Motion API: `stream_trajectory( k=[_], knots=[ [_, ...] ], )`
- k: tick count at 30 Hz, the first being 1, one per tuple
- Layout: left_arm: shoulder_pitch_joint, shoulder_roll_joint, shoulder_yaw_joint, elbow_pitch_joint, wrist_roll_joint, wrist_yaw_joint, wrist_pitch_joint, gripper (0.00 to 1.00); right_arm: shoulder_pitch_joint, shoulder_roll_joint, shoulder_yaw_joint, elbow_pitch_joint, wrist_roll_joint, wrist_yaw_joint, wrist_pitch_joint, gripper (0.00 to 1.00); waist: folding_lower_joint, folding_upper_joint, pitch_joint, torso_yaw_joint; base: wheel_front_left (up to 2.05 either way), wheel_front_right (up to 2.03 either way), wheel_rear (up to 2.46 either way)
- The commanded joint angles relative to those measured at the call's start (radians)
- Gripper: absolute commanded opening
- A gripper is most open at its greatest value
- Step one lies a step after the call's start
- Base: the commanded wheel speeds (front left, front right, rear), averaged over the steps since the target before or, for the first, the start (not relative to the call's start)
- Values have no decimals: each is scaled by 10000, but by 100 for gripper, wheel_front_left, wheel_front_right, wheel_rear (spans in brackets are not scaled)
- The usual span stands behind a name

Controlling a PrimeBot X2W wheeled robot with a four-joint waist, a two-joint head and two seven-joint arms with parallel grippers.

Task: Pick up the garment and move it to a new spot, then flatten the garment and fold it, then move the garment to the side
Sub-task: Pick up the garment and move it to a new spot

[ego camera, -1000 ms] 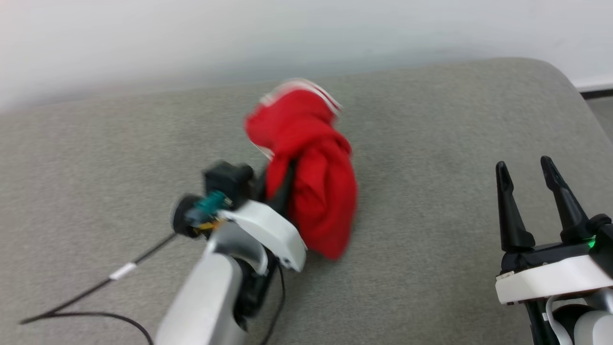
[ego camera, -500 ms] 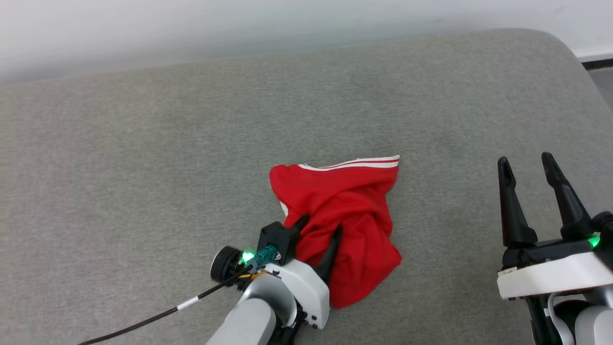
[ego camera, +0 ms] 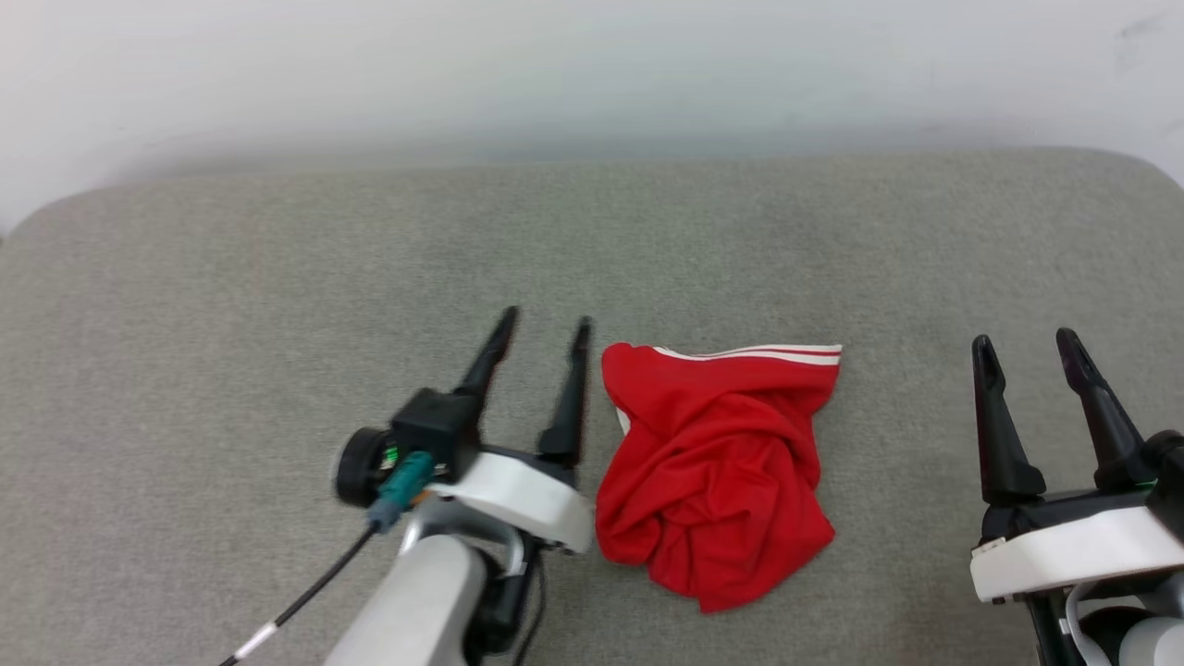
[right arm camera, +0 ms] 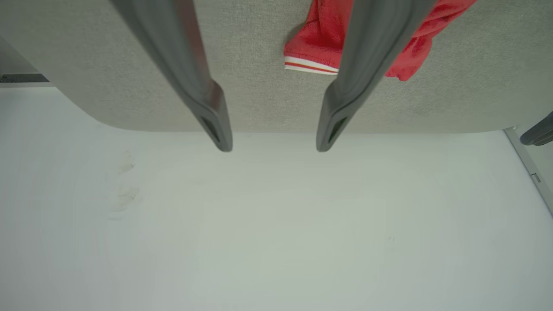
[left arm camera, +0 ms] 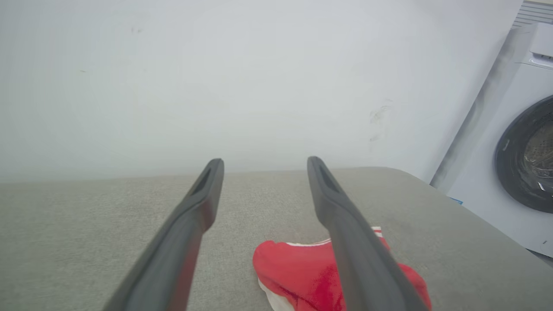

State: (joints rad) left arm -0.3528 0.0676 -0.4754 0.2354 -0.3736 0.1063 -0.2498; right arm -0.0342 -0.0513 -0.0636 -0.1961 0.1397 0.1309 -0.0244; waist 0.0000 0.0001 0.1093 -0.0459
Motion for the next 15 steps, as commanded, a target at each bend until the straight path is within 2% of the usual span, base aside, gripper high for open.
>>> stream_trajectory(
  k=[1,8,15],
  knots=[
    [314,296,357,-65,-79,238,-65,100,186,15,-21,-53,-47,-3,71,100,0,-1,-266,315,0,0,0],
    [1366,1291,1499,-264,-398,796,-88,100,611,13,27,73,17,-3,262,100,0,-1,-725,580,0,0,0],
    [2139,1826,1617,-692,-584,639,142,100,1101,15,-35,102,60,-3,412,100,0,-1,-1154,681,0,0,0]
  ],
)
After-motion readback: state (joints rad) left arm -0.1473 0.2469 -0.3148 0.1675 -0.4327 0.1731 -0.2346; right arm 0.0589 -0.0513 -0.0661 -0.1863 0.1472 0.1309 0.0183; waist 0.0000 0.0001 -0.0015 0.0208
